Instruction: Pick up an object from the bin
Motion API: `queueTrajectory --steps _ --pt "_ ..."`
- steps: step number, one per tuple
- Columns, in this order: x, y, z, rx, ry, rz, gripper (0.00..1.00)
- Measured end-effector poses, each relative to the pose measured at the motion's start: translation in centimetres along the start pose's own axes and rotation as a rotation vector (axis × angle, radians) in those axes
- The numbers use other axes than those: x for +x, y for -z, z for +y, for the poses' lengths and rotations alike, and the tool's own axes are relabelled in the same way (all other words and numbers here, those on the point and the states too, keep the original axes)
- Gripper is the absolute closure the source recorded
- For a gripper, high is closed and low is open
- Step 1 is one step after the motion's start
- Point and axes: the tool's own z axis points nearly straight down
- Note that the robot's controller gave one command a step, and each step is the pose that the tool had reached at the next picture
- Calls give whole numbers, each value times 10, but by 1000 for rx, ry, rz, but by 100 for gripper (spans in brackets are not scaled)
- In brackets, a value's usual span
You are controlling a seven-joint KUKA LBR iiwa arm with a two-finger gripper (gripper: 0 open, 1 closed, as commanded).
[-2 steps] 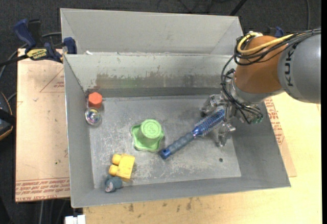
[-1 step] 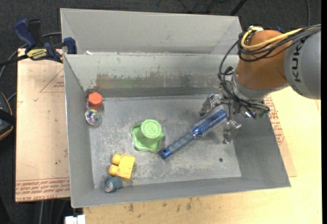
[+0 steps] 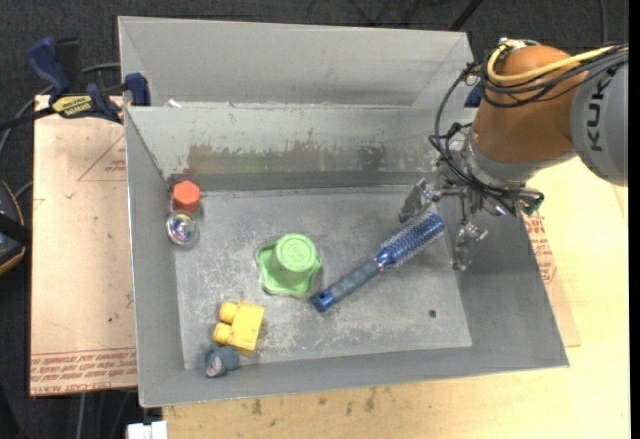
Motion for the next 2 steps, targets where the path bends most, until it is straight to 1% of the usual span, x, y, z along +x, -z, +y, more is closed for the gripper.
queueTrajectory --steps 1,2 --pt "-21 -40 6 1 142 0 0" --pt "-22 -38 5 -1 138 1 0"
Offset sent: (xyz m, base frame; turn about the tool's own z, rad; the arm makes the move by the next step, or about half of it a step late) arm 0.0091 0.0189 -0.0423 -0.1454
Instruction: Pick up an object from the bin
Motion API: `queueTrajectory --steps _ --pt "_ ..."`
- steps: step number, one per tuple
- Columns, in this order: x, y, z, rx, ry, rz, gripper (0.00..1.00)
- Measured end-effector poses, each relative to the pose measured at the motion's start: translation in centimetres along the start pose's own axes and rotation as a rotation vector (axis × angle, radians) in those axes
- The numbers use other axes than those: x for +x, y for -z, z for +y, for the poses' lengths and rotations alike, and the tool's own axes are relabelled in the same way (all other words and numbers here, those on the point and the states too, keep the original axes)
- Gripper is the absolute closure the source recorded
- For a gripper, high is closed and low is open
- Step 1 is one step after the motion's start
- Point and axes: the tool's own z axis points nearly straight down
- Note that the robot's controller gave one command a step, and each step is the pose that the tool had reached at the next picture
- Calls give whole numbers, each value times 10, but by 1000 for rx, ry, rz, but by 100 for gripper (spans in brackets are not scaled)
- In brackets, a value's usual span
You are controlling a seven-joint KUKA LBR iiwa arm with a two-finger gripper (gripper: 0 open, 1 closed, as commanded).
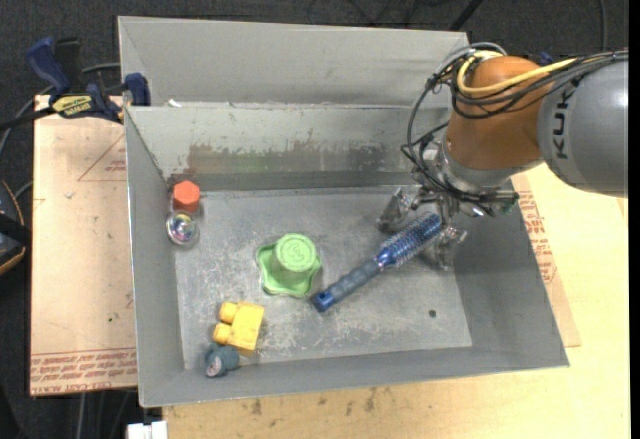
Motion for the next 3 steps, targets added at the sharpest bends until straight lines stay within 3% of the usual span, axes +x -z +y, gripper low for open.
queueTrajectory --steps 1,3 --pt "-2 2 -1 4 -1 -5 100" --pt "-5 77 -2 2 -5 -2 100"
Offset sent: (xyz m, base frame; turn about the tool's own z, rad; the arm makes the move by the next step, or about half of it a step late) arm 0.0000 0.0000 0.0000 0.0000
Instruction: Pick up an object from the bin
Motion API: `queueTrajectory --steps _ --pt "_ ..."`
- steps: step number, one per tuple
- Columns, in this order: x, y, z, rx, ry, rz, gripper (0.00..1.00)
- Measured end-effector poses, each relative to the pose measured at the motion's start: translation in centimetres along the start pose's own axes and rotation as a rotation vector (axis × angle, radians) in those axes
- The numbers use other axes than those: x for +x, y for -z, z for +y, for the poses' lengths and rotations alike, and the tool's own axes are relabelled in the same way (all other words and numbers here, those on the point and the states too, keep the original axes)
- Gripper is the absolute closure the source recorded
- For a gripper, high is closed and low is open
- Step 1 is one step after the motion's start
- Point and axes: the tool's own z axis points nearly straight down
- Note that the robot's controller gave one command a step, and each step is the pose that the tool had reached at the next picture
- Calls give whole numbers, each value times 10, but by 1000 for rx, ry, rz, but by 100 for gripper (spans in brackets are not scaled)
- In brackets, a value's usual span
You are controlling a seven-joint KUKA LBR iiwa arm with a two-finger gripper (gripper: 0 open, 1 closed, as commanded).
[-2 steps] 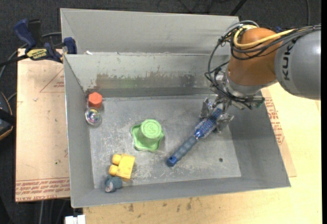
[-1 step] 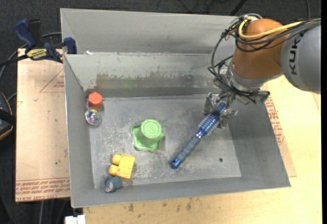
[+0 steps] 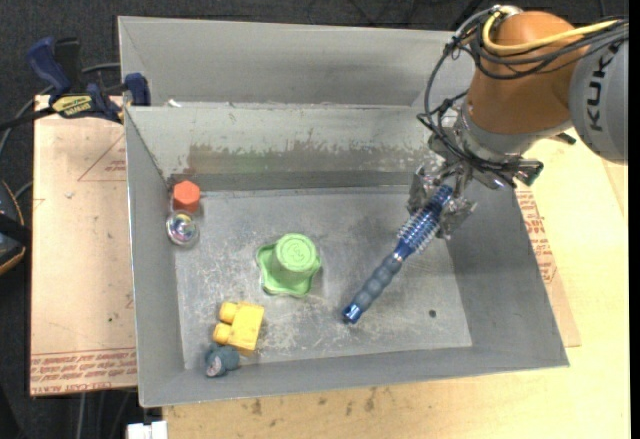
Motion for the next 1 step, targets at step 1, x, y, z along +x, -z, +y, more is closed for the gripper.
queueTrajectory --steps 1 --pt "-2 26 0 -1 -2 1 100"
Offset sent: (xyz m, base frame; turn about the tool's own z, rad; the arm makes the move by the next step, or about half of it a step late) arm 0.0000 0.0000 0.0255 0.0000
